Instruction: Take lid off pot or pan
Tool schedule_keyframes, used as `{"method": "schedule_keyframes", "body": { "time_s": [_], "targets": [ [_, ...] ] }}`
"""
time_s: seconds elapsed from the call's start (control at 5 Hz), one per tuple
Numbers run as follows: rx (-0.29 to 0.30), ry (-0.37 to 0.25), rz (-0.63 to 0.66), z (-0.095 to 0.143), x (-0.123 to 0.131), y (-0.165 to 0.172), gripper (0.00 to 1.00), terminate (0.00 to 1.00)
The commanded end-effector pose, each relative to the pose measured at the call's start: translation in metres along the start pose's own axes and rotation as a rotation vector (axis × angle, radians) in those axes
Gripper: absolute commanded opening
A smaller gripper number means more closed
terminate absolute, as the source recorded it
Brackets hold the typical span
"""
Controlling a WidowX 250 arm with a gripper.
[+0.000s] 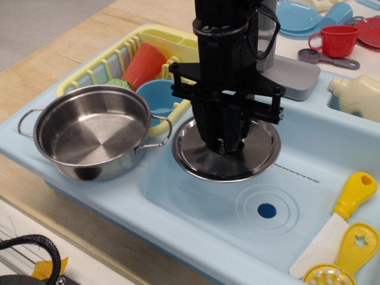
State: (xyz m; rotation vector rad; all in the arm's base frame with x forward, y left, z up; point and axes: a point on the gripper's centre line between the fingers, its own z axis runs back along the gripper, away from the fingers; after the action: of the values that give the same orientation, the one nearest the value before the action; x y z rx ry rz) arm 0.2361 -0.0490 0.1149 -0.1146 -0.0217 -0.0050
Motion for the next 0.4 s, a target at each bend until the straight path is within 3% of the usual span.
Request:
{"method": "schedule_keyframes", "body": {
  "time_s": [0.0, 0.2],
  "targets": [
    [-0.007, -0.026, 0.001, 0.0007, 0.0018, 0.0145, 0.00, 0.00],
    [-0.046, -0.012, -0.030, -0.0033, 0.0040, 0.0150, 1.00, 0.00]
  ]
}}
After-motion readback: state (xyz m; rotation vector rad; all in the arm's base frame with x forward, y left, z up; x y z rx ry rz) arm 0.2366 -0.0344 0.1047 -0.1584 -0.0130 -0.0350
